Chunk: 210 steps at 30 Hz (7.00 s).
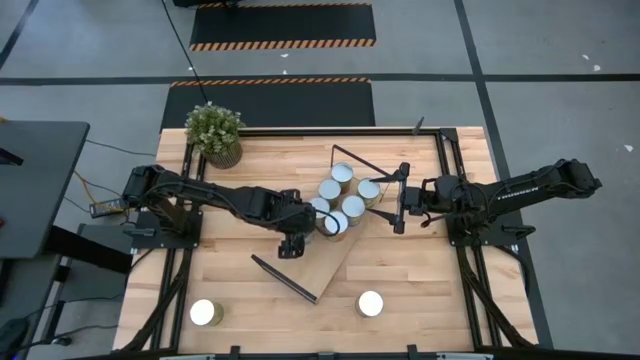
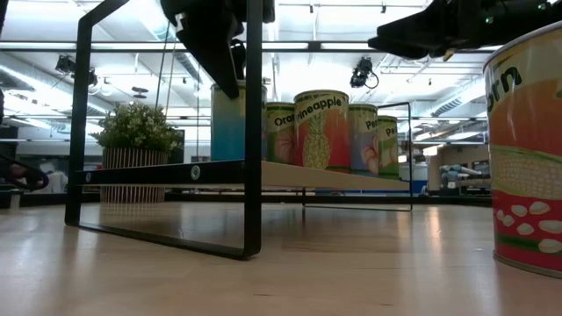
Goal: Pick and place cans onto a shelf
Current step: Put the canned cherries on the shelf, then put the canned corn on the shelf
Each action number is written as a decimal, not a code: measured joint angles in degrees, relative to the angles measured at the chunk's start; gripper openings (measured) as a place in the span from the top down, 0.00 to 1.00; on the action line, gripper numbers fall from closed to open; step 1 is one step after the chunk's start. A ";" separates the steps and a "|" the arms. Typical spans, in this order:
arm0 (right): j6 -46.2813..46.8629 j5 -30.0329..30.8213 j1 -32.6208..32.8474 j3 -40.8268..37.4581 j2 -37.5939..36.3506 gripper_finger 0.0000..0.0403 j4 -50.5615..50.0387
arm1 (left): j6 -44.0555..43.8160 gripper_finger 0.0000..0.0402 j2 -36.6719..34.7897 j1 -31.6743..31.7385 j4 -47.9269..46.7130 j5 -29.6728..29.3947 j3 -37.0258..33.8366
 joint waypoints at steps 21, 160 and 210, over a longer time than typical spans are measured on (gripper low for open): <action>0.48 -0.14 0.00 0.00 0.00 0.09 0.26 | -0.09 0.09 0.00 -0.46 -0.21 1.11 0.04; 31.69 19.45 27.32 9.12 11.34 0.09 -22.69 | 21.46 0.02 -44.28 4.60 48.06 -4.36 -41.10; 73.72 7.36 28.84 72.54 57.40 0.09 -92.89 | 18.91 0.02 -63.97 33.94 72.02 28.08 -59.21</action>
